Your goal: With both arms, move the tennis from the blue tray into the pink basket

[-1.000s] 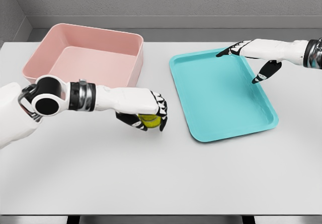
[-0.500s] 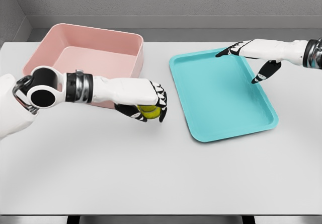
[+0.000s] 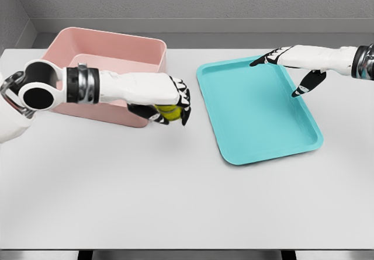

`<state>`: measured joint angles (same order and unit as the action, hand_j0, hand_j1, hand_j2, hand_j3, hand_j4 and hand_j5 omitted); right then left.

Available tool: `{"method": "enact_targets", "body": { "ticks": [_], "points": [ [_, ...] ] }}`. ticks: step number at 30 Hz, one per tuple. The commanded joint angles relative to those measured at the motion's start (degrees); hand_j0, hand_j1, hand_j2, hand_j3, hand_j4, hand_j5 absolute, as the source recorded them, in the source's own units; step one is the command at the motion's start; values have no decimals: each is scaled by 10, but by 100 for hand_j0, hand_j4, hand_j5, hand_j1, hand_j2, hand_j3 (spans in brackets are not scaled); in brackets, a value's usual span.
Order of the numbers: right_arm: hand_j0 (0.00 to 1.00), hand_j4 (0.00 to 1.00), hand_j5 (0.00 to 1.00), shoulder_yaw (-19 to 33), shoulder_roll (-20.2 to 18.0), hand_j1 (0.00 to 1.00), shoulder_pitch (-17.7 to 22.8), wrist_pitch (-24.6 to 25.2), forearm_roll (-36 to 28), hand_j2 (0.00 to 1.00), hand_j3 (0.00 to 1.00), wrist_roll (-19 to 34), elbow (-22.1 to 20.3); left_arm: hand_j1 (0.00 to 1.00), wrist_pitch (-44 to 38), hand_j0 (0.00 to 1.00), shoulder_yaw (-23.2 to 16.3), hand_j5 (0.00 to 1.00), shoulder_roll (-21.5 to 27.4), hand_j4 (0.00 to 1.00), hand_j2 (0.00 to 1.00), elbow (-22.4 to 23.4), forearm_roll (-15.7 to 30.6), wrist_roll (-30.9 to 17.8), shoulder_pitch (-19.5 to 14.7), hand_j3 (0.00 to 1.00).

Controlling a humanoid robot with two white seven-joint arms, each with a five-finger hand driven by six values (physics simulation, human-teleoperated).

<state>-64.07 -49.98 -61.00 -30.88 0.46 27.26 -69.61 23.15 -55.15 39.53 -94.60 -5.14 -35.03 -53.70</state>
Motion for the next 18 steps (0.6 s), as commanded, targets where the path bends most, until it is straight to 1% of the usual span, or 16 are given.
{"method": "enact_targets", "body": {
  "ticks": [1,3,10,18],
  "points": [
    [100,100,100,1,0,100,0,1,-3,100,100,0,0,44,-1,44,0,44,4,44,44,2,7,0,-1,44],
    [100,100,100,1,0,100,0,1,-3,100,100,0,-1,44,-1,44,0,44,6,44,44,3,9,0,-7,44],
    [100,100,100,1,0,100,0,1,-3,100,100,0,-3,44,-1,44,8,44,15,44,44,5,8,0,-11,44],
    [100,100,100,1,0,100,0,1,-4,100,100,0,-3,44,0,44,8,44,15,44,44,37,9,0,-31,44]
  ]
}}
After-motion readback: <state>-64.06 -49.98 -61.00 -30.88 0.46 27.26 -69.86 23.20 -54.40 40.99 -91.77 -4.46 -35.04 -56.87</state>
